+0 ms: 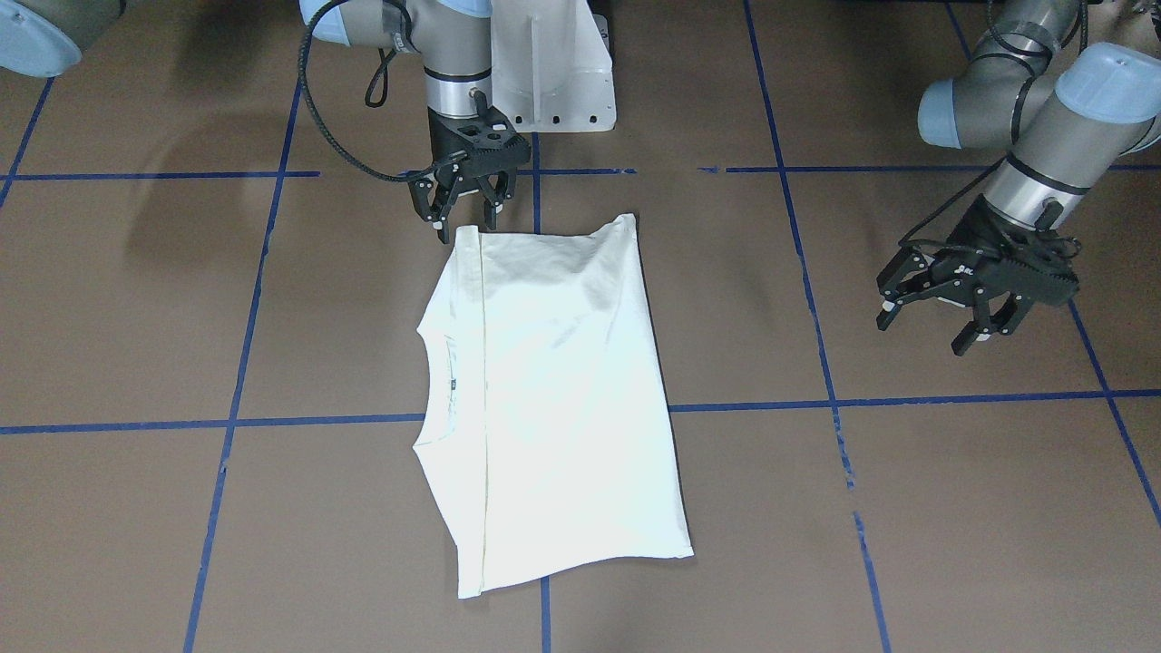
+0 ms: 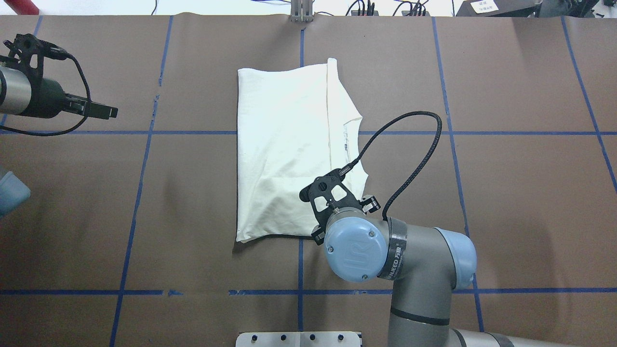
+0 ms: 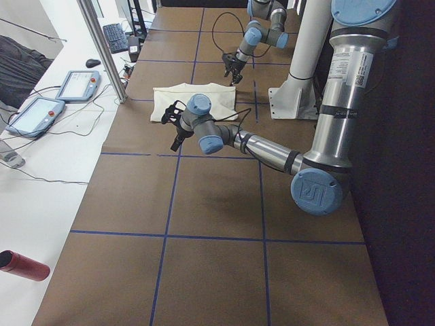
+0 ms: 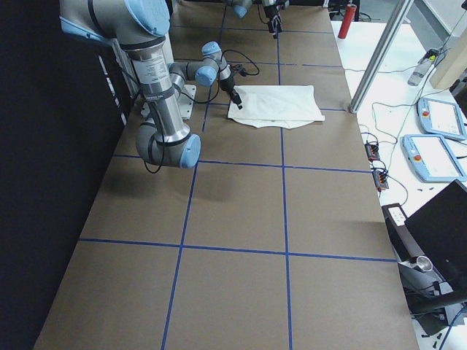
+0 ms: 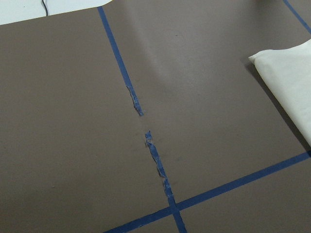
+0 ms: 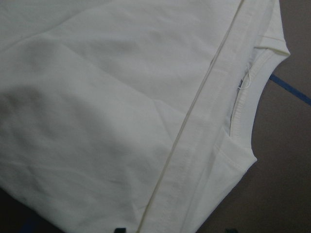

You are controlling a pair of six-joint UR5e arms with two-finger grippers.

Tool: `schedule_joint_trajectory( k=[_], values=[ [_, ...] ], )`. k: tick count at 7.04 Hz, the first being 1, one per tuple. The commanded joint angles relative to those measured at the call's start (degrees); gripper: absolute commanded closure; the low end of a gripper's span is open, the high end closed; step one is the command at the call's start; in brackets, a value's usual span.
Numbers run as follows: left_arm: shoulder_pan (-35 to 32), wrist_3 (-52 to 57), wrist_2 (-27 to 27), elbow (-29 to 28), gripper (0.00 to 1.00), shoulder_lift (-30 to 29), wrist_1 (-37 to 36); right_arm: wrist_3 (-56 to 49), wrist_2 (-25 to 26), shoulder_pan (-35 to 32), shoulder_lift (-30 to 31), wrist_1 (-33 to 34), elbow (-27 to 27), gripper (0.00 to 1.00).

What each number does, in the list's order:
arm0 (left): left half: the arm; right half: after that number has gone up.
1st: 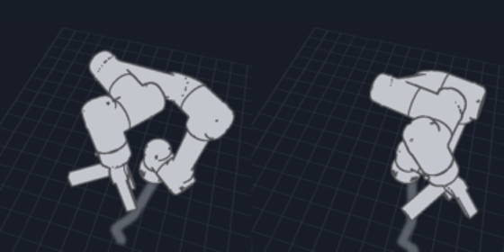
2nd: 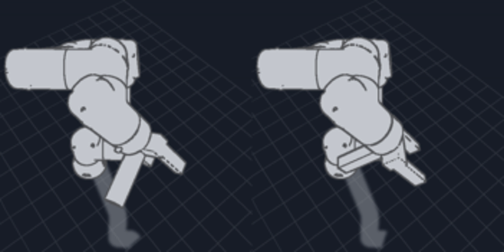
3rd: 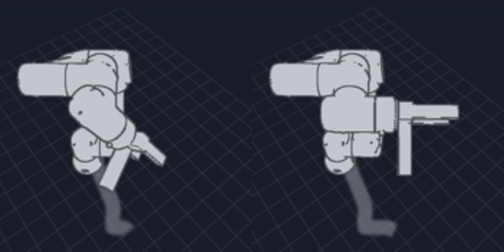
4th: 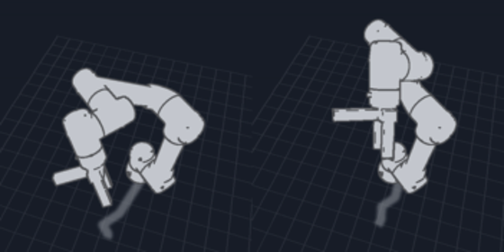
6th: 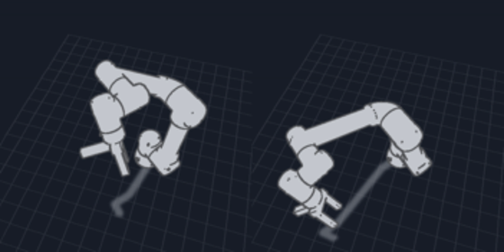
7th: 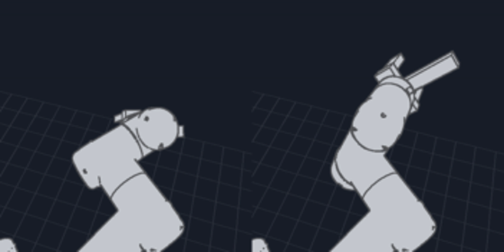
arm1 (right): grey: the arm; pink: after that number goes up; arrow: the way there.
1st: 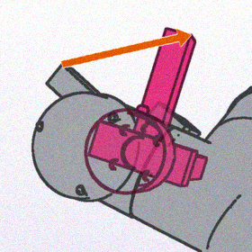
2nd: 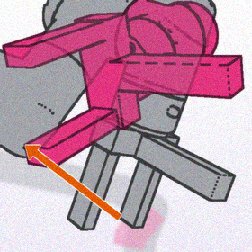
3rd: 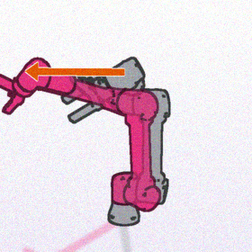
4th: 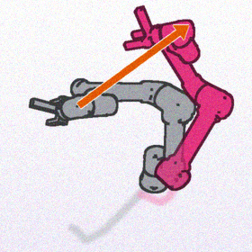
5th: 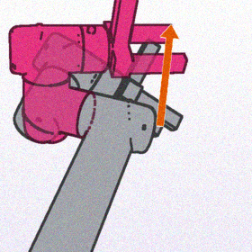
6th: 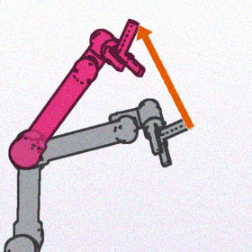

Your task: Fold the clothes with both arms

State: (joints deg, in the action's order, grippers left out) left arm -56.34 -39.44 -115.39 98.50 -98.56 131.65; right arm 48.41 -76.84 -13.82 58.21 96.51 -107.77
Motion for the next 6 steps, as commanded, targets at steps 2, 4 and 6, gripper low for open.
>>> schedule_joint_trajectory(
  k=[2, 4, 6],
  values=[
    [0.0, 0.0, 0.0, 0.0, 0.0, 0.0, 0.0, -0.9, 1.0, 2.5, 0.1, 0.5, 2.3, 0.41],
    [0.0, 0.1, 0.0, 0.1, 0.0, 0.0, 0.1, -0.8, 1.1, 2.6, 0.0, 0.5, 2.3, 0.54],
    [0.0, 0.1, -0.1, 0.6, 0.0, 0.0, 0.1, -0.8, 1.2, 2.6, 0.1, 0.4, 2.3, 0.94]
  ],
)
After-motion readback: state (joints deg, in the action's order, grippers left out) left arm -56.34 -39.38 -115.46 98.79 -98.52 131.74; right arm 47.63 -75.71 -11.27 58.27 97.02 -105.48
